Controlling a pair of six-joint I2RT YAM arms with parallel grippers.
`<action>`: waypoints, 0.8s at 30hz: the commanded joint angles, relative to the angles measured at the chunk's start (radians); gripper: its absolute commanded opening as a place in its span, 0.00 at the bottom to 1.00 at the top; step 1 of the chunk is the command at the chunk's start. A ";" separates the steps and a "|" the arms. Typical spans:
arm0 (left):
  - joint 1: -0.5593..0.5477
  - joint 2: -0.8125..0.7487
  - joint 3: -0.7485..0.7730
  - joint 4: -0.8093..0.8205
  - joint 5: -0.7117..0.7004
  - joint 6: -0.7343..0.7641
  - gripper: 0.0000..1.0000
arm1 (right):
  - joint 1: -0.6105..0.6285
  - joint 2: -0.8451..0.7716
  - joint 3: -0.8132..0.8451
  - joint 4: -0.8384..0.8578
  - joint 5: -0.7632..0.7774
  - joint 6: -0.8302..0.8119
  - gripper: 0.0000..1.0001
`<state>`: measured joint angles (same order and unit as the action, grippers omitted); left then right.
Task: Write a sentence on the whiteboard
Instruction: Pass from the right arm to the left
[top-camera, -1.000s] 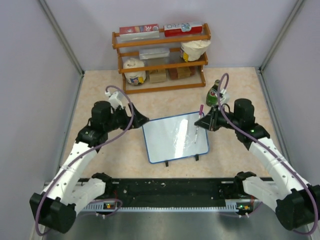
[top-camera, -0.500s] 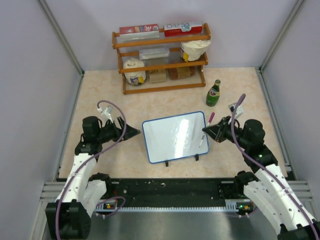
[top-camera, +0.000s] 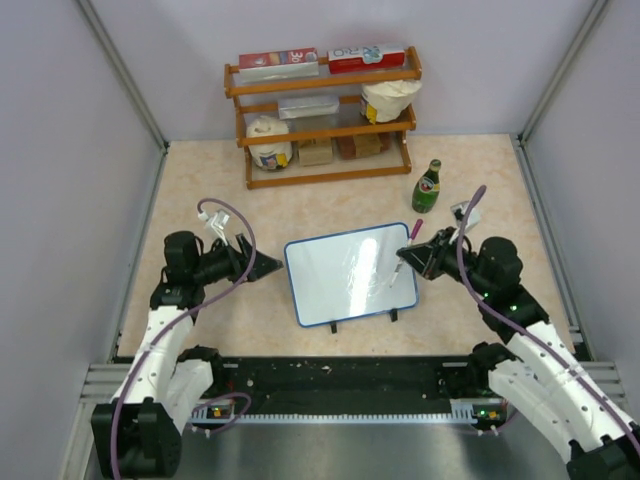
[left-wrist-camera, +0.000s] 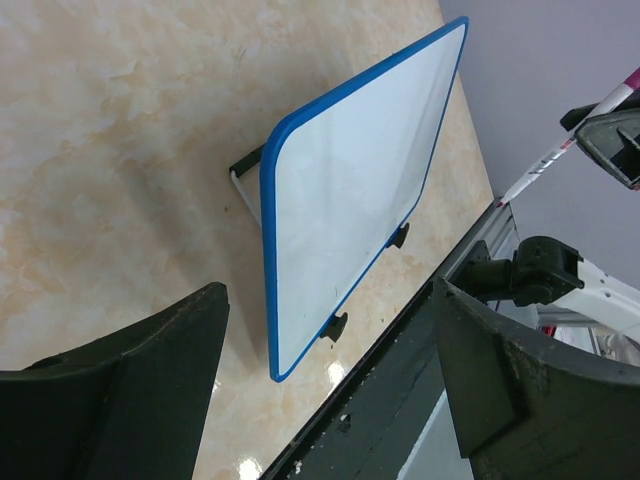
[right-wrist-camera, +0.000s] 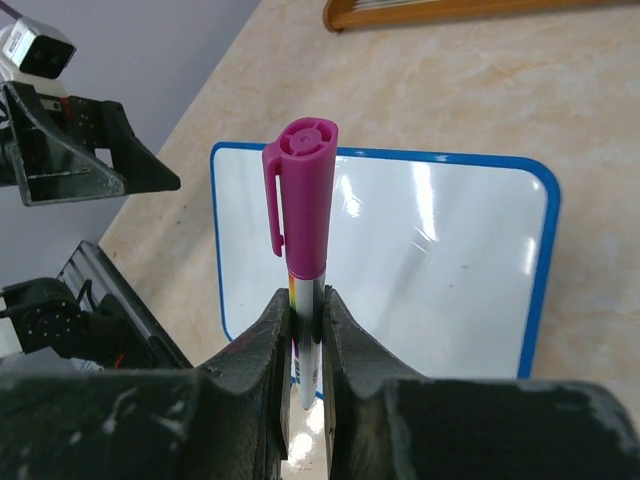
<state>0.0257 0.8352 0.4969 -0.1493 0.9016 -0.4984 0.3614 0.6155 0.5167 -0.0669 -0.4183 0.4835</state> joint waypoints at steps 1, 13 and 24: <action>0.005 -0.024 -0.003 0.070 0.037 0.018 0.86 | 0.140 0.061 0.029 0.117 0.096 0.000 0.00; -0.096 -0.200 0.071 -0.007 -0.033 0.090 0.86 | 0.323 0.245 0.098 0.332 0.130 0.089 0.00; -0.654 -0.036 0.146 0.207 -0.292 0.080 0.86 | 0.448 0.337 0.201 0.443 0.131 0.170 0.00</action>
<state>-0.5278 0.7078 0.6044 -0.0696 0.7273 -0.4377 0.7738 0.9443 0.6445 0.2790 -0.2955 0.6205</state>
